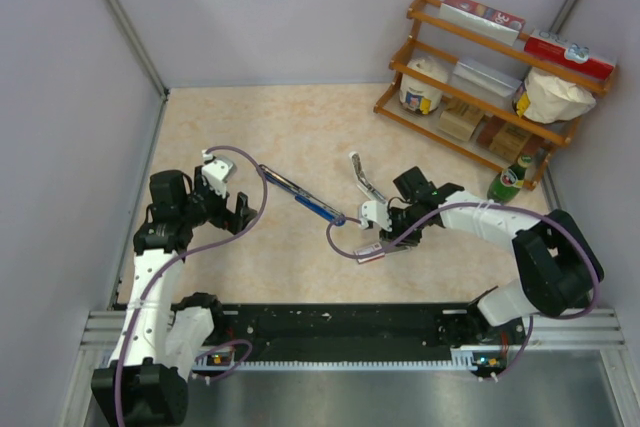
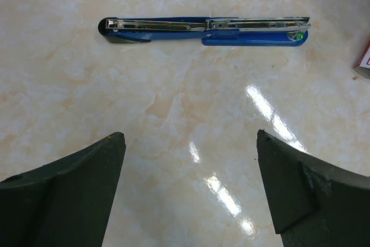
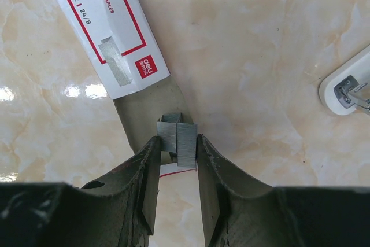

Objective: Load the staples into the stapler
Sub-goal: Pick up several staples from the staple box, then place several staples at the center of the board.

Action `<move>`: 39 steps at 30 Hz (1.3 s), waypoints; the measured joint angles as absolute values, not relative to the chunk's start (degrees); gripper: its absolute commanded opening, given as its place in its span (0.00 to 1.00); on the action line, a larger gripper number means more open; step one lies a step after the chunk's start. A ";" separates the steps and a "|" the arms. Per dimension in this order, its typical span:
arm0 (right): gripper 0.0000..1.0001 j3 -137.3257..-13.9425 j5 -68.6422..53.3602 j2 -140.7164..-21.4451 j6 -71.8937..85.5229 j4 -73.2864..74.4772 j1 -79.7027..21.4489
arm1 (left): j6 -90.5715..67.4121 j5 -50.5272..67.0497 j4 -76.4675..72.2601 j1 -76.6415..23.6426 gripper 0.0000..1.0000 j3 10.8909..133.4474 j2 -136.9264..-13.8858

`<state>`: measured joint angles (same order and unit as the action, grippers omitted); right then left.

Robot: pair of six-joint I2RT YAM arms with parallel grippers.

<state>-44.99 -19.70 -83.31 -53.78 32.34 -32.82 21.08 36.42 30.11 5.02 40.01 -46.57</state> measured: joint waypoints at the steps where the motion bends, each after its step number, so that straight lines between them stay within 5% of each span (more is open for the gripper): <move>1: 0.30 -44.99 -19.73 -83.29 -53.76 32.34 -32.80 | 21.08 36.45 30.11 5.06 0.99 40.01 -46.57; 39: 0.30 -44.99 -18.46 -80.88 -51.24 31.16 -24.03 | 21.08 36.62 30.11 5.23 0.99 40.01 -46.78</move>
